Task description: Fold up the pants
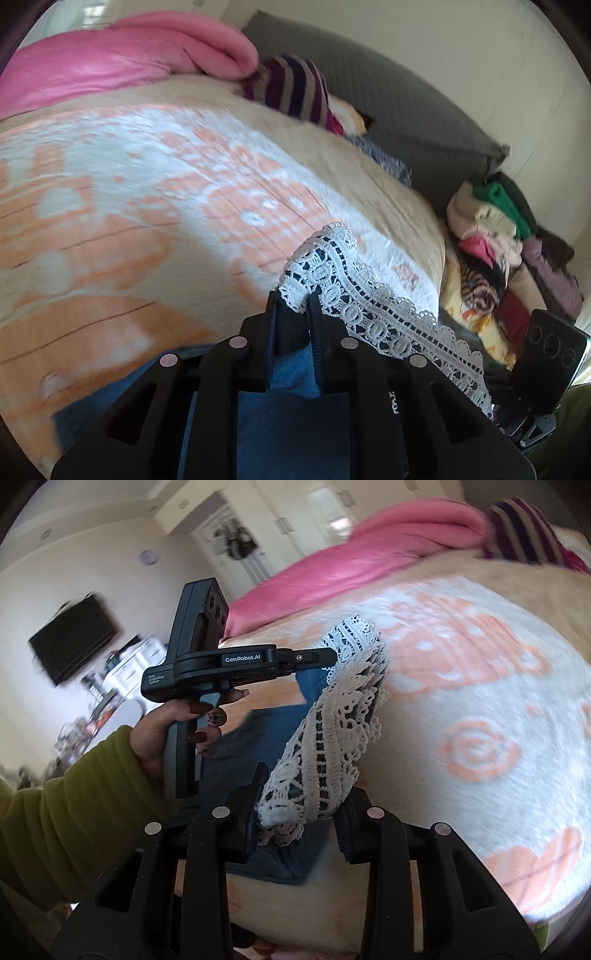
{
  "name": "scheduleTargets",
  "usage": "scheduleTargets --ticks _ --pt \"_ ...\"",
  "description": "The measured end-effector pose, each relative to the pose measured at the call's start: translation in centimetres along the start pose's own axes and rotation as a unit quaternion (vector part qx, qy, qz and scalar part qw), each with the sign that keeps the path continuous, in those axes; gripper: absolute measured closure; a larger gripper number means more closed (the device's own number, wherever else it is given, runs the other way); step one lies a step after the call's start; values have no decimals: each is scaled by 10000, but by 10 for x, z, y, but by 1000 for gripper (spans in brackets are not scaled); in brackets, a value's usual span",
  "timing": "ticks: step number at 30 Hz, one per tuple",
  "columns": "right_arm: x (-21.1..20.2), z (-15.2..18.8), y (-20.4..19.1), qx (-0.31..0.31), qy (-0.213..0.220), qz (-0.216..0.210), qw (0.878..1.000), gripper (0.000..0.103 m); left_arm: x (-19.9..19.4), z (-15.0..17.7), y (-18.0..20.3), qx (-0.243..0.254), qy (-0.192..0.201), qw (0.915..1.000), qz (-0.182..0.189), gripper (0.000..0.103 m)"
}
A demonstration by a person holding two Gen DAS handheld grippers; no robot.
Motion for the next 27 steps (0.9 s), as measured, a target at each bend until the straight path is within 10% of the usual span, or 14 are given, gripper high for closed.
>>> scheduleTargets --ticks 10,20,27 --pt "106 29 -56 -1035 -1365 -56 9852 76 -61 59 -82 -1135 65 9885 -993 73" --pt "133 66 -110 -2795 -1589 590 9451 65 -129 113 -118 -2744 777 9584 94 31" --pt "139 82 -125 -3215 -1670 760 9289 58 -107 122 -129 -3209 556 9453 200 26"
Point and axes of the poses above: each gripper's, at about its wrist camera, not at the fingertips, and x roughly the way its jaws point, y to its right, z to its underside, the point moved 2 cm from there along x, roughly the way its jaws point, and after that the axes turned 8 degrees about -z, right-handed, at the moved point
